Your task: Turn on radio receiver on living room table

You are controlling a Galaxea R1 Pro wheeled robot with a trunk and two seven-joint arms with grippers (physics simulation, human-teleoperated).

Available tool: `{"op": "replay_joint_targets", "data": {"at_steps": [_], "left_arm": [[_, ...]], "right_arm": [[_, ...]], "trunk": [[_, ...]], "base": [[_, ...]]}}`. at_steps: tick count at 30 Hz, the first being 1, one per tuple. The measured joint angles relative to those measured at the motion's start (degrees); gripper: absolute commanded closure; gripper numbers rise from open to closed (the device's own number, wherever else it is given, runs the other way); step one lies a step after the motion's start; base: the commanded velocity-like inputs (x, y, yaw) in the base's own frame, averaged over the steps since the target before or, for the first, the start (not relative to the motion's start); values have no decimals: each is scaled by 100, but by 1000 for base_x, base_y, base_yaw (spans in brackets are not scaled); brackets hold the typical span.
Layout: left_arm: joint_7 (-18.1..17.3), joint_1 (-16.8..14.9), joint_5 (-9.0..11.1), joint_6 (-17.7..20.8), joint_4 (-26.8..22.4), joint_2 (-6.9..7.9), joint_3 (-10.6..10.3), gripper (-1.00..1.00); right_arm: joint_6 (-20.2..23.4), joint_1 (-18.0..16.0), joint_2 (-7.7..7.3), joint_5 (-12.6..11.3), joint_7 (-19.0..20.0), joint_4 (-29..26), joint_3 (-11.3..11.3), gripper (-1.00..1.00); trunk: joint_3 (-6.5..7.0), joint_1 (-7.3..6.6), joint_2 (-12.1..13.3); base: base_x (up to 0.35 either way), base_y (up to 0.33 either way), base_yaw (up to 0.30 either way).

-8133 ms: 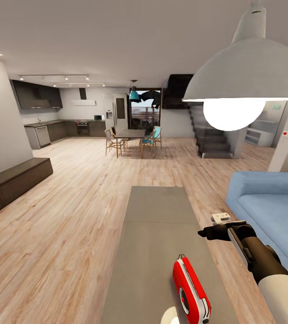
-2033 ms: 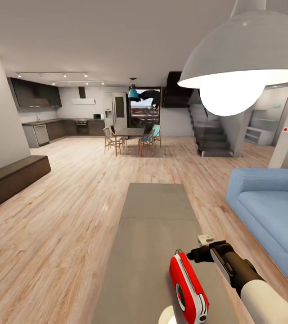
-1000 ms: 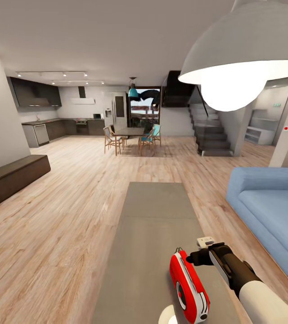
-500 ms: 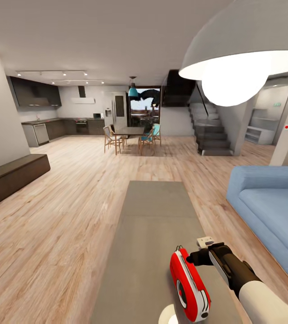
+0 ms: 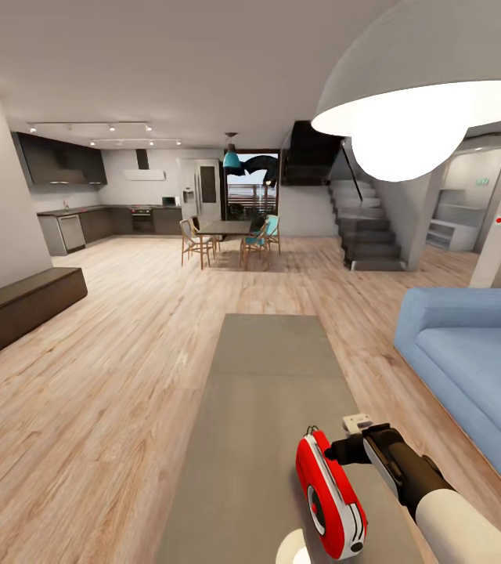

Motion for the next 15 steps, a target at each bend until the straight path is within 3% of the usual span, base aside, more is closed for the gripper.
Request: {"op": "replay_joint_targets", "data": {"at_steps": [5, 15], "left_arm": [[0, 0, 0, 0, 0, 0, 0, -100], [0, 0, 0, 0, 0, 0, 0, -100]], "right_arm": [[0, 0, 0, -7, 5, 4, 1, -100], [0, 0, 41, -1, 14, 6, 7, -100]], "trunk": [[0, 0, 0], [-179, 219, -400]], "base": [[0, 0, 0], [0, 0, 0]]}}
